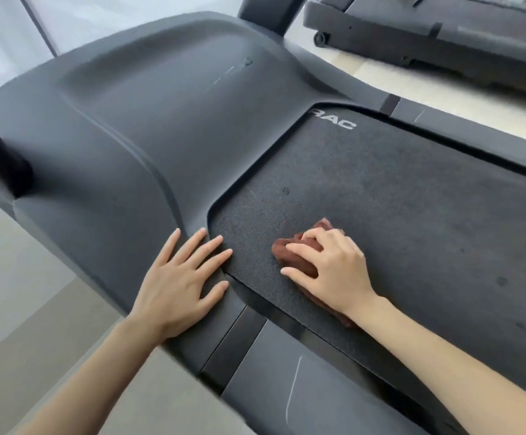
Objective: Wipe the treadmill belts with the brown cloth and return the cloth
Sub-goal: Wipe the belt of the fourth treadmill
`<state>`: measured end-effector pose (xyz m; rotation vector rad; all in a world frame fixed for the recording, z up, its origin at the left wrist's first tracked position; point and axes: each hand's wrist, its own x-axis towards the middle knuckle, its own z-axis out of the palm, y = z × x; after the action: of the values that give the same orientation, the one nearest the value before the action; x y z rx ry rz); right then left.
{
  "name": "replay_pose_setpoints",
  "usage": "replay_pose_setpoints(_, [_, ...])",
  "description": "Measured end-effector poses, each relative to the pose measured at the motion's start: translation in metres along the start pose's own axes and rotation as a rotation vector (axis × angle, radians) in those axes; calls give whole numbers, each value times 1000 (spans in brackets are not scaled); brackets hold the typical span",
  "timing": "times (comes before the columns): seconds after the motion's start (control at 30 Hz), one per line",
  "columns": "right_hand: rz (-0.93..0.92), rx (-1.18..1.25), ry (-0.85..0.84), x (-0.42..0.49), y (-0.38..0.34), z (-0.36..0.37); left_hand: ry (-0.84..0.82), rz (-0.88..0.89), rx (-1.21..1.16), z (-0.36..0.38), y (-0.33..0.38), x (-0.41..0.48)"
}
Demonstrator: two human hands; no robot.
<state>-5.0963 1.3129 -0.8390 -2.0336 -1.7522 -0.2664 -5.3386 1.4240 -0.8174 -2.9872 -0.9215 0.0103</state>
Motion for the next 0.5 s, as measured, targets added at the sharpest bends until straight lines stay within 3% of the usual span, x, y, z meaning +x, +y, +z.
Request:
replay_pose_setpoints(0.17, [5,-37,22,52,25,19,21,-65,-17,3,-9,14])
replay_pose_setpoints(0.33, [387,-165,-24,156,56,57,136,-172,-48,6,-12,11])
replay_pose_setpoints(0.4, [460,-183,-27,172,49,62,146,-218,-58,5,-11,11])
replay_pose_setpoints(0.5, [323,-125,-47,145,13,57,158,-246,-58,3,-10,12])
